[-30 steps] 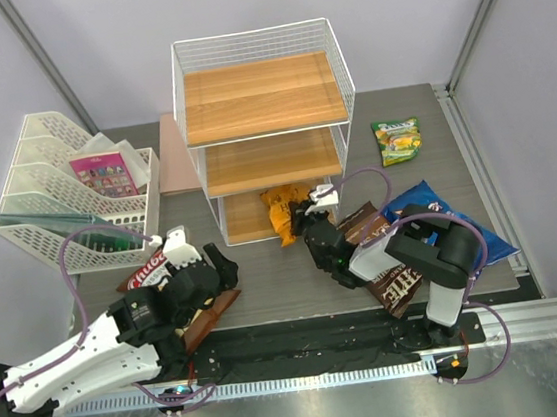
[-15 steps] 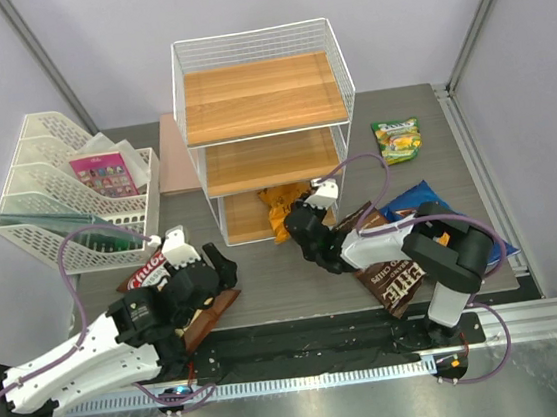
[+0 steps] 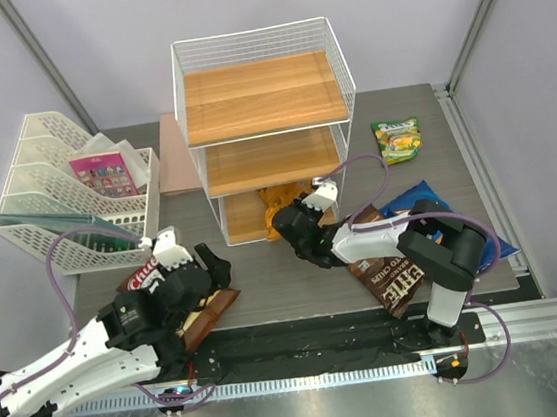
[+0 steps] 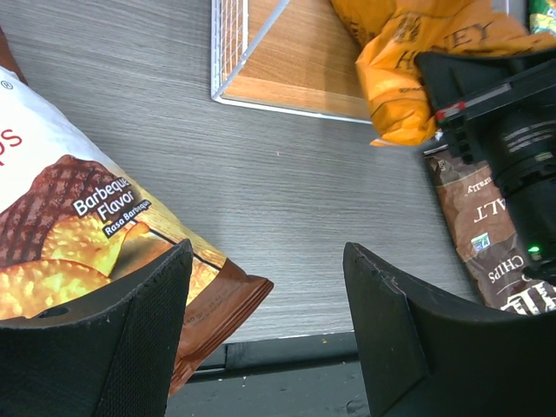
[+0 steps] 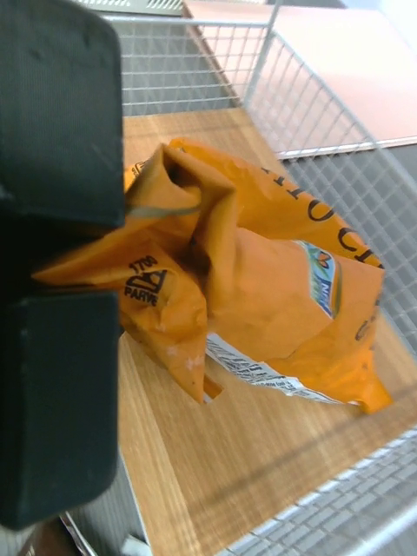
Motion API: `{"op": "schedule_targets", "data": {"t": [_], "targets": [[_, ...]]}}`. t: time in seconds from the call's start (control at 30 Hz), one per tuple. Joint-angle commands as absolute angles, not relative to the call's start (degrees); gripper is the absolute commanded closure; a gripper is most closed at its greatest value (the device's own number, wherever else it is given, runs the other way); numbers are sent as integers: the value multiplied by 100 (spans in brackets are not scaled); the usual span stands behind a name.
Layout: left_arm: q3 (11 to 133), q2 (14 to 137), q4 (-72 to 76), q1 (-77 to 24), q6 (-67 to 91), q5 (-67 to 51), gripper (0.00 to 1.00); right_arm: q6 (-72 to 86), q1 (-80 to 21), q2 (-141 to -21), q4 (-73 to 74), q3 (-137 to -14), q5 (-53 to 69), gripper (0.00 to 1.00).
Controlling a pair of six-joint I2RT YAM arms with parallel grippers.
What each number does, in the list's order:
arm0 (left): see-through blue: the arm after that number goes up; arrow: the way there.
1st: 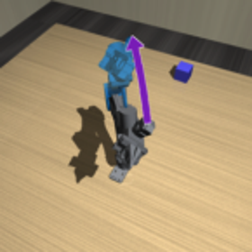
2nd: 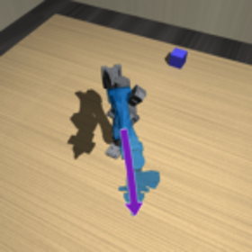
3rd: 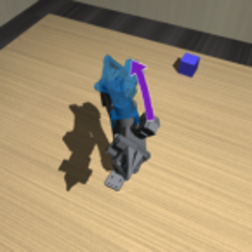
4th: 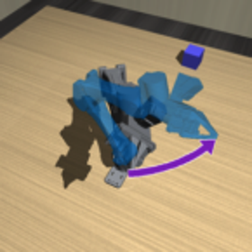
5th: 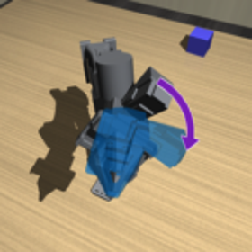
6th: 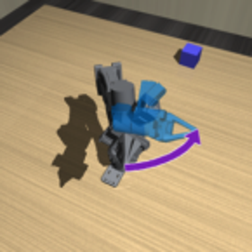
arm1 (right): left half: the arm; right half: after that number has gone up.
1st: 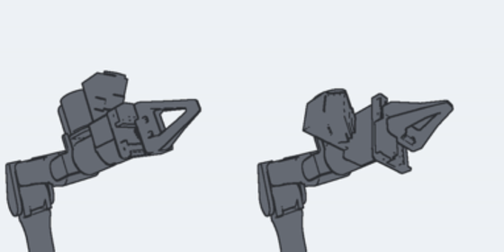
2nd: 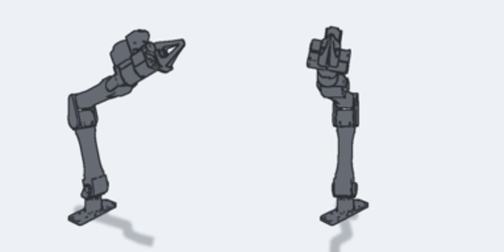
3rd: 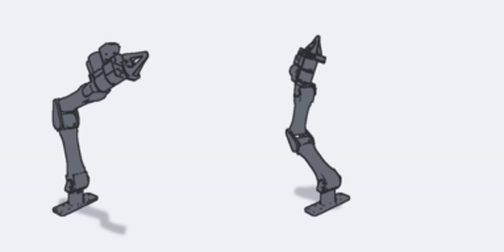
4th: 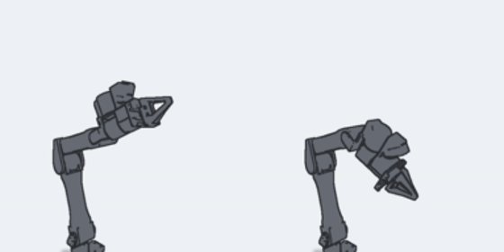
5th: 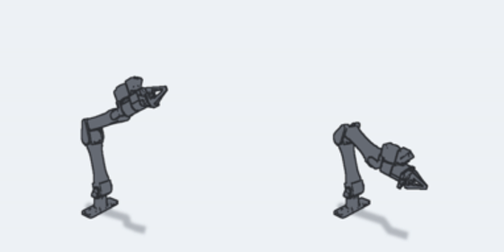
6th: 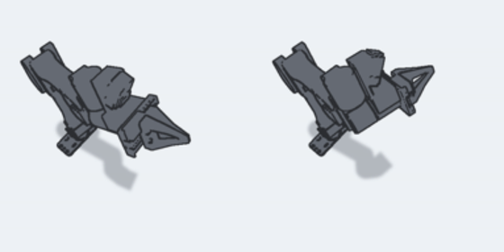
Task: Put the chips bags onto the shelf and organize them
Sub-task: Place the potato chip on the shelf.
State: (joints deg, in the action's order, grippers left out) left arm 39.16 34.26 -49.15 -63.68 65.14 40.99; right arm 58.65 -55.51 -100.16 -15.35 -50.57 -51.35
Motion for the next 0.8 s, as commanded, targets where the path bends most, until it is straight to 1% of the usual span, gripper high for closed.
{"op": "schedule_targets", "data": {"t": [0.0,0.07,0.13,0.2,0.27,0.37,0.57,0.6,0.63,0.67,0.7,0.77], "targets": [[4096,3357,-5019,-6372,6530,4377,30,6328,-5721,-10213,-1380,-5142,-4729,90],[4096,3358,-5019,-6372,6521,4386,30,6511,-5844,-10195,-1380,-5045,-4763,71],[4096,3366,-5010,-6372,6530,4386,29,6591,-5906,-10195,-1406,-4940,-4764,70],[4087,3366,-5001,-6372,6521,4377,30,6618,-5950,-10213,-1415,-4922,-4729,67],[4069,3349,-4992,-6372,6521,4359,30,6609,-6046,-10230,-1380,-4948,-4746,60],[4043,3314,-4992,-6372,6530,4324,30,6697,-6257,-10222,-1389,-4913,-4903,58],[3929,3138,-5027,-6372,6565,4263,30,6961,-6433,-10450,-1354,-4931,-4773,57],[3920,3077,-5071,-6372,6592,4263,30,6996,-6486,-10459,-1319,-4931,-4755,58],[3920,3059,-5097,-6363,6600,4271,30,7040,-6521,-10459,-1301,-4922,-4798,73],[3903,3032,-5115,-6372,6609,4271,29,7127,-6574,-10459,-1266,-4913,-4903,82],[3894,2963,-5141,-6372,6635,4271,29,7206,-6626,-10450,-1135,-4922,-5113,88],[3832,2910,-5133,-6372,6653,4271,30,7277,-6636,-10468,-1107,-4939,-5176,91]]}}
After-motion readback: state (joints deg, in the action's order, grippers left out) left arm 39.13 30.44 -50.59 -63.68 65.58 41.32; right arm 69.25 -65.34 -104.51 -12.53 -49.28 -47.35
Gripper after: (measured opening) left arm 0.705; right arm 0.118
